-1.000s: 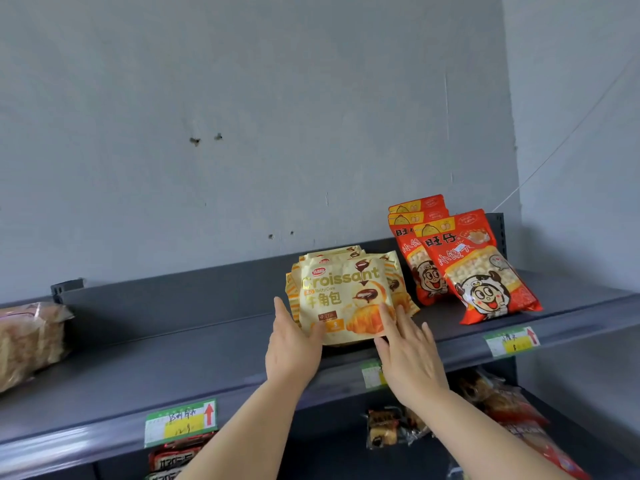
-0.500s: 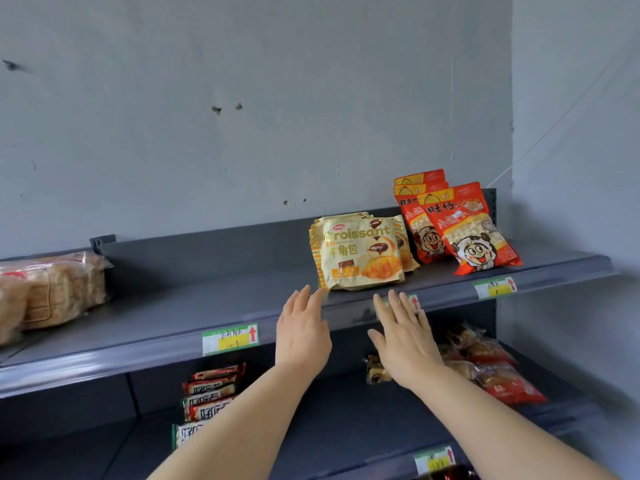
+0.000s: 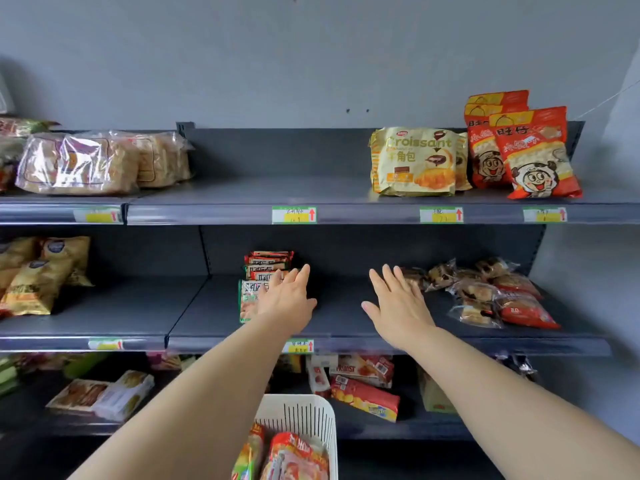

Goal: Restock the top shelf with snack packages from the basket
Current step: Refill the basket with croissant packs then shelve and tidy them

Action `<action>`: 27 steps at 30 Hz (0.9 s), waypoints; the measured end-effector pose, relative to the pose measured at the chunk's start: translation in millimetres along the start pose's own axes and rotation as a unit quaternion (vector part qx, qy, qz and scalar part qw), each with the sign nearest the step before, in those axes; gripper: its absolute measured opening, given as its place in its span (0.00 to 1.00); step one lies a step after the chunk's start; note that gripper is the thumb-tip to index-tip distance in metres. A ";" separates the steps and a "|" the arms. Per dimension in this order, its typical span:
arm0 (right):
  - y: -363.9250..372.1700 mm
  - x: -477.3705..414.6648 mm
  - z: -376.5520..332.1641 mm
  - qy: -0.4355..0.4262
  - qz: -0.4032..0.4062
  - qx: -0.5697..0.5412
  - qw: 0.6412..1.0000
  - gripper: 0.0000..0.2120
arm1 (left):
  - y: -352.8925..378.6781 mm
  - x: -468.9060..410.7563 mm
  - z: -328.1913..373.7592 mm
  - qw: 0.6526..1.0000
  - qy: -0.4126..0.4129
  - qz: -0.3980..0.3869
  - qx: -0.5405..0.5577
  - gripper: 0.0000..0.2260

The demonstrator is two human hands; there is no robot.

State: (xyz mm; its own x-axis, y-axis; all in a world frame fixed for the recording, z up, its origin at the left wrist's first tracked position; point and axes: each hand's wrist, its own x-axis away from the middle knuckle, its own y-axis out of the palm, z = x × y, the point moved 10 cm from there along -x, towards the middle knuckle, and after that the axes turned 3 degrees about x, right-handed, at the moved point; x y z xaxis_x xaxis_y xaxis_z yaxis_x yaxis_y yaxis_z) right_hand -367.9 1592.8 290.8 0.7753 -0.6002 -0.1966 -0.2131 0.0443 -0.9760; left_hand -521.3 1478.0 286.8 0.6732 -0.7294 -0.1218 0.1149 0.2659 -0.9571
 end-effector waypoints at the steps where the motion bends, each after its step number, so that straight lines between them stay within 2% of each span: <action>1: 8.8 8.5 -6.5 -0.009 -0.012 -0.002 1.000 0.30 | 7.7 12.6 -11.8 1.000 -0.017 -0.013 -0.002 0.31; 6: 61.8 60.7 -40.7 -0.052 -0.096 -0.005 0.994 0.29 | 39.2 82.6 -59.0 0.992 -0.101 -0.079 -0.007 0.28; 12: 111.6 106.6 -78.7 -0.082 -0.162 -0.032 0.983 0.28 | 55.3 138.1 -129.7 0.977 -0.204 -0.043 0.055 0.29; 17: 145.1 133.3 -108.2 -0.116 -0.217 -0.026 0.969 0.28 | 73.8 177.5 -189.2 0.956 -0.276 -0.076 0.064 0.30; 20: 162.5 136.1 -121.9 -0.126 -0.235 -0.020 0.964 0.27 | 91.2 190.5 -212.7 0.949 -0.293 -0.090 0.073 0.29; 23: 183.0 129.1 -135.0 -0.123 -0.244 -0.025 0.962 0.25 | 112.3 192.0 -231.6 0.945 -0.297 -0.106 0.087 0.24; 27: 224.1 115.2 -149.2 -0.111 -0.278 -0.028 0.954 0.24 | 149.7 184.0 -262.4 0.934 -0.301 -0.169 0.094 0.17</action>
State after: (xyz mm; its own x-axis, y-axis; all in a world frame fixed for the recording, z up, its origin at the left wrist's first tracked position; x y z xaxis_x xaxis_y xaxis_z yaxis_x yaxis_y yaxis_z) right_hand -415.1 1414.5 63.4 0.8827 -0.3350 0.3297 0.2419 -0.2777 -0.9297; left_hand -571.9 1218.2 52.1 0.8570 -0.3211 0.4029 0.4837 0.2322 -0.8439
